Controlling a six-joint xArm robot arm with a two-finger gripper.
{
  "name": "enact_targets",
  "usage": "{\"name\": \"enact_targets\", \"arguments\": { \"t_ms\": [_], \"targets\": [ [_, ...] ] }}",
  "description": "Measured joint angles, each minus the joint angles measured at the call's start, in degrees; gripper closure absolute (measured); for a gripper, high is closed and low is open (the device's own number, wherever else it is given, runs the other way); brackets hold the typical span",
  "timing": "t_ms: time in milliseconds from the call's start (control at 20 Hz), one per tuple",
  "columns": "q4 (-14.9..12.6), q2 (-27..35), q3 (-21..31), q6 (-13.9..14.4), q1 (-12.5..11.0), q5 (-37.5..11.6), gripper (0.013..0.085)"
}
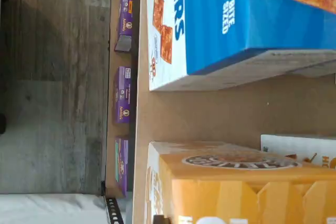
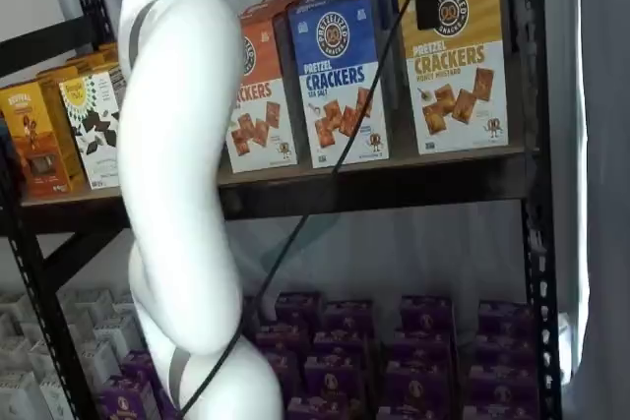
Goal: Retrieve the yellow and white box located on the top shelf, the sixth one from the left
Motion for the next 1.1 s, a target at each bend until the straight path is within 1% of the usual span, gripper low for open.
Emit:
{"name": "enact_targets", "arguments": {
  "t_ms": [300, 400, 650, 900, 1100],
  "targets": [
    [0.10, -0.31, 0.30, -0.04, -0.06, -0.09, 0.0330],
    [0.34, -0.48, 0.47, -0.10, -0.21, -0.02, 0.0410],
    [0.28, -0.90, 0.50, -0.62, -0.83, 0.73, 0.0410],
    [1.79, -3.65, 3.16, -2.22, -2.85, -0.14, 0.0410],
    [3.27, -5.84, 4.34, -3.47, -4.91, 1.37, 0.0410]
  ]
}}
